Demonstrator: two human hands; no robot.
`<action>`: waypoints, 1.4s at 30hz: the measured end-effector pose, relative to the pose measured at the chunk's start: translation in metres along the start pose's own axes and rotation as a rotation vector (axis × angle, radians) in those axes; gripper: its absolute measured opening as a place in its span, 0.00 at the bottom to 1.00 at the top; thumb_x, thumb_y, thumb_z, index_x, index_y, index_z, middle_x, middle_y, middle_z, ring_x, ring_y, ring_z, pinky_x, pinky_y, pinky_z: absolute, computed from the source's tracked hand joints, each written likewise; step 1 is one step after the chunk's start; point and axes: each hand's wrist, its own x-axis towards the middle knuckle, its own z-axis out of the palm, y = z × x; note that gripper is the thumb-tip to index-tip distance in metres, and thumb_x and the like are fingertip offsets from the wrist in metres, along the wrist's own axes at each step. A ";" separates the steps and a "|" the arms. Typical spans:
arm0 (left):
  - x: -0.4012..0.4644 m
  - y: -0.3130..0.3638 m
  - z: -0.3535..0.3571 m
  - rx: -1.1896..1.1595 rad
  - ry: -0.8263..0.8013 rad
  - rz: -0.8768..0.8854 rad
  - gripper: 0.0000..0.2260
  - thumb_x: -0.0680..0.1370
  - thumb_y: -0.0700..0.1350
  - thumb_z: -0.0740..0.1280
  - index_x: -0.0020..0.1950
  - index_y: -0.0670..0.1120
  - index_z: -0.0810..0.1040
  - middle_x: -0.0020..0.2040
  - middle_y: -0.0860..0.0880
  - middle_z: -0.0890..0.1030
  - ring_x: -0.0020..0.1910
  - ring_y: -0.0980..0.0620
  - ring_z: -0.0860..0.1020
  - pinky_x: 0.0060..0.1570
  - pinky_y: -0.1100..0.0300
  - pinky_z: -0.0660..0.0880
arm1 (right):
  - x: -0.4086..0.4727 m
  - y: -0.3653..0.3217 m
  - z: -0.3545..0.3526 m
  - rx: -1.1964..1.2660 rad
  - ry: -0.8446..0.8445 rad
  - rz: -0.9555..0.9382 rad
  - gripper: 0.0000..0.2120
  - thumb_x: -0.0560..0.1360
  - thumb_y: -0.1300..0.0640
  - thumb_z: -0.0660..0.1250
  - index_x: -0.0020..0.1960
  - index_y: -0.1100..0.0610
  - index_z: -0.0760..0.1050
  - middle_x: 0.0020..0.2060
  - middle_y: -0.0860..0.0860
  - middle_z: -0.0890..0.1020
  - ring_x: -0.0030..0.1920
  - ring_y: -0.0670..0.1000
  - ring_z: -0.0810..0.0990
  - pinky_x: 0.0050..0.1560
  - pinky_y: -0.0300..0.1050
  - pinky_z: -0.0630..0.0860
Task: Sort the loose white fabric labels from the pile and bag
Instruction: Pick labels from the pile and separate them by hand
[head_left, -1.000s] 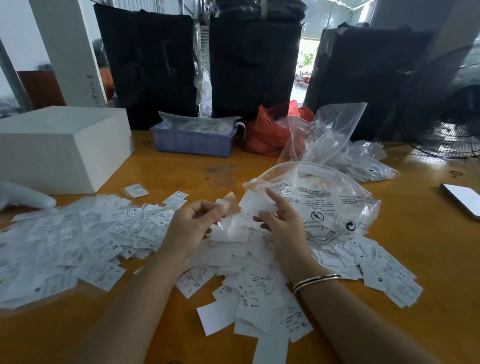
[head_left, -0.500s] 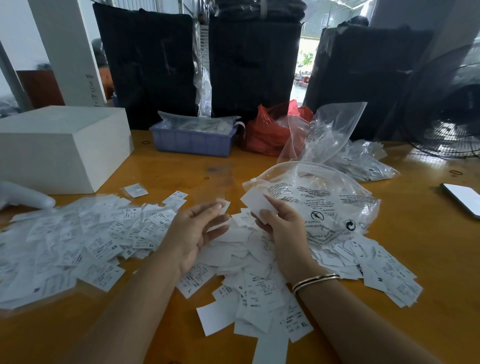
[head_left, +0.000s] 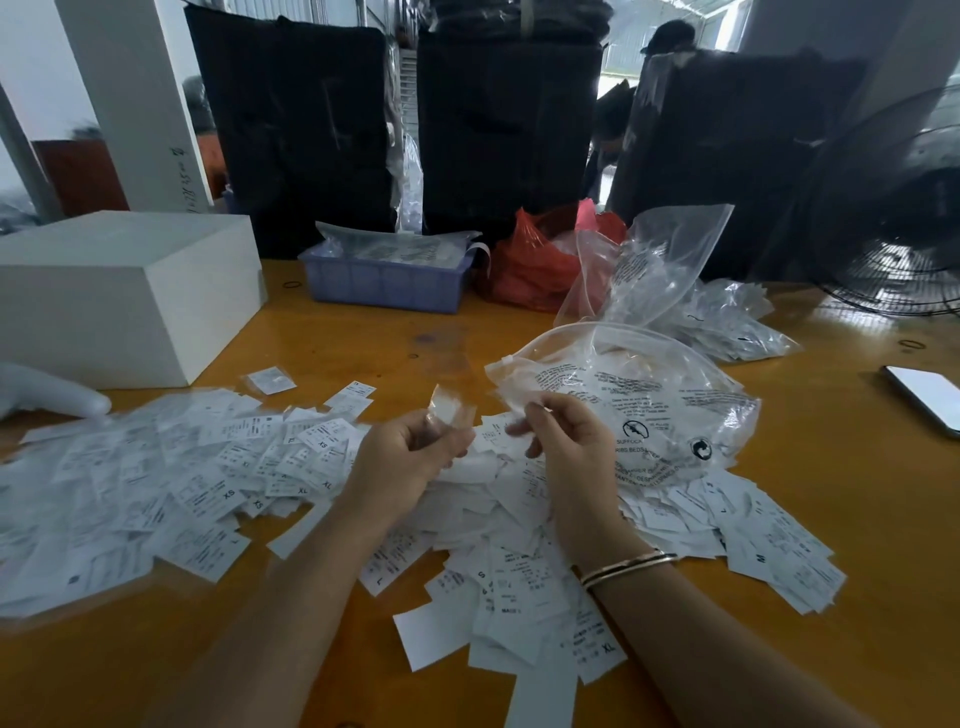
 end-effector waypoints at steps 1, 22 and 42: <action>0.000 0.000 0.000 0.018 0.001 0.015 0.16 0.69 0.58 0.69 0.40 0.45 0.80 0.34 0.59 0.82 0.31 0.65 0.77 0.35 0.66 0.69 | -0.001 0.000 0.000 0.030 -0.014 -0.003 0.10 0.77 0.64 0.62 0.44 0.56 0.80 0.35 0.48 0.84 0.34 0.44 0.79 0.35 0.33 0.74; 0.003 -0.009 -0.011 0.251 -0.109 0.187 0.07 0.71 0.49 0.74 0.36 0.52 0.78 0.37 0.52 0.81 0.39 0.59 0.77 0.38 0.65 0.71 | 0.011 -0.010 -0.016 -0.338 -0.336 -0.092 0.10 0.77 0.60 0.66 0.41 0.47 0.80 0.32 0.45 0.79 0.33 0.45 0.73 0.34 0.40 0.70; 0.001 -0.008 -0.010 0.322 -0.176 0.177 0.06 0.71 0.50 0.73 0.38 0.52 0.78 0.36 0.55 0.80 0.38 0.59 0.77 0.40 0.61 0.75 | 0.013 -0.009 -0.024 -0.666 -0.433 -0.196 0.07 0.76 0.58 0.66 0.41 0.51 0.79 0.32 0.46 0.79 0.31 0.42 0.73 0.33 0.36 0.69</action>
